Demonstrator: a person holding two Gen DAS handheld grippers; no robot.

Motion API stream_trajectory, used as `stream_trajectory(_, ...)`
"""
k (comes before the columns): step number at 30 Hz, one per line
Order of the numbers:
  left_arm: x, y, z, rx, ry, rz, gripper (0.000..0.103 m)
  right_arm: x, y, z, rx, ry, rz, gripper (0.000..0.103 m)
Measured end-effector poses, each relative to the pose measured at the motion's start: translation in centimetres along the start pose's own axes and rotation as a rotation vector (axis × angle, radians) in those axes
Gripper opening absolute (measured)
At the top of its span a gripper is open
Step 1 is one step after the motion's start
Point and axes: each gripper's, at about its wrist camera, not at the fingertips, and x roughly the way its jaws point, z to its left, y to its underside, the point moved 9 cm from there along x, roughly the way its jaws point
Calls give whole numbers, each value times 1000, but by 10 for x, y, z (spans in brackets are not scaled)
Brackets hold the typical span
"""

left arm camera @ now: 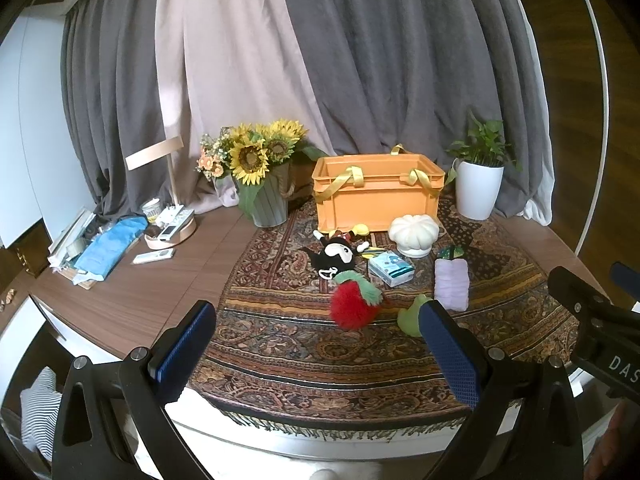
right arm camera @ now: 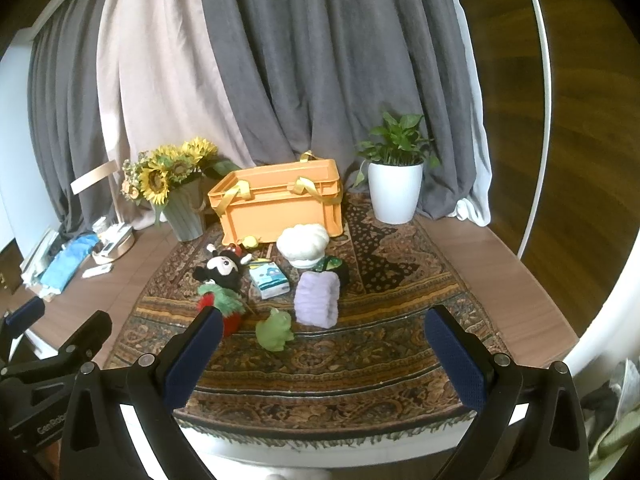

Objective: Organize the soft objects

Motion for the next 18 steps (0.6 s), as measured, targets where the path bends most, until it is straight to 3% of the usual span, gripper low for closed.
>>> stream_trajectory(18, -4, -6, 3, -10, 10, -8, 103, -9, -5, 0, -8, 6, -28, 102)
